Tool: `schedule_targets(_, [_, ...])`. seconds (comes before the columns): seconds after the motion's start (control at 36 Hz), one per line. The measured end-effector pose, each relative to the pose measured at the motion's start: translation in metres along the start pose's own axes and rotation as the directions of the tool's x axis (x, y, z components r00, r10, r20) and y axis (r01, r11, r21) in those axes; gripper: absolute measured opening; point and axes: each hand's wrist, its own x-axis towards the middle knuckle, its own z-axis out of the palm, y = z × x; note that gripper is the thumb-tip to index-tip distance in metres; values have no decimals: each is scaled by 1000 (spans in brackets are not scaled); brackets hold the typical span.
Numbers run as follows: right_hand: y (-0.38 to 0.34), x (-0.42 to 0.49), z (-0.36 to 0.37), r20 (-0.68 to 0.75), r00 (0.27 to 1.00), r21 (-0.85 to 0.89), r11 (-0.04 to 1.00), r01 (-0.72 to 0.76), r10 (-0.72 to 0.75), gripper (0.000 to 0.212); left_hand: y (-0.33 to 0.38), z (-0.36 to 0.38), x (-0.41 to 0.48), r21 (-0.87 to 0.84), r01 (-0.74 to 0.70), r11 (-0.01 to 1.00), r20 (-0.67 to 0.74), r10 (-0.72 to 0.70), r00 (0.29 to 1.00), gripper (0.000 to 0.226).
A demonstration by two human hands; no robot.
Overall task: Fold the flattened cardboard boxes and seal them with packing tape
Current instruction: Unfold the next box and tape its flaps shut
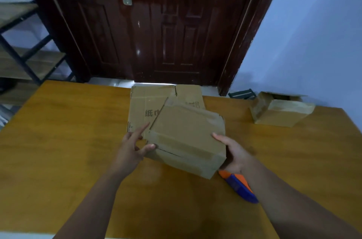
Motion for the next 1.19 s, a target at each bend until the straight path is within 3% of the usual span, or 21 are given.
schedule_targets(0.06, [-1, 3, 0, -15, 999, -60, 997, 51, -52, 77, -6, 1, -2, -140, 61, 988, 83, -50, 995, 55])
schedule_targets(0.14, [-3, 7, 4, -1, 996, -131, 988, 86, -86, 79, -14, 3, -6, -329, 135, 935, 90, -111, 990, 49])
schedule_targets(0.25, [-5, 10, 3, 24, 995, -176, 980, 97, -95, 75, -22, 3, -10, -601, 231, 765, 166, -164, 972, 40])
schedule_targets(0.33, [-8, 7, 0, 14, 990, -291, 946, 140, -142, 87, -27, 7, -14, -682, 284, 674, 267, -132, 955, 52])
schedule_targets(0.39, [-11, 6, -2, 2, 983, -404, 899, 168, -182, 105, -28, 11, -14, -686, 373, 625, 318, -203, 926, 70])
schedule_targets(0.44, [-12, 5, -2, 19, 983, -455, 874, 172, -184, 114, -27, 16, -12, -674, 460, 577, 336, -316, 888, 70])
schedule_targets(0.58, [-6, 6, 3, 77, 982, -518, 834, 189, -175, 119, -22, 28, -8, -593, 454, 665, 287, -353, 891, 56])
schedule_targets(0.72, [3, 15, 4, 103, 984, -577, 797, 179, -146, 112, -30, 36, -10, -330, 386, 862, 156, -353, 922, 91])
schedule_targets(0.78, [2, 17, 0, 69, 987, -572, 805, 158, -145, 110, -35, 37, -13, -336, 369, 867, 240, -300, 923, 99])
schedule_targets(0.86, [-6, 14, -10, 39, 992, -564, 817, 118, -116, 108, -39, 36, -16, -304, 408, 861, 438, -254, 862, 101])
schedule_targets(0.94, [-13, 10, -18, 41, 997, -583, 808, 80, -69, 100, -41, 40, -17, -220, 383, 897, 490, -238, 839, 103])
schedule_targets(1.08, [-18, 9, -21, 30, 999, -570, 821, 45, -34, 94, -37, 45, -18, -10, 207, 978, 317, -193, 929, 86])
schedule_targets(1.19, [-14, 12, -21, 48, 999, -583, 811, 45, -21, 89, -43, 46, -18, 54, 136, 989, 163, -143, 976, 78])
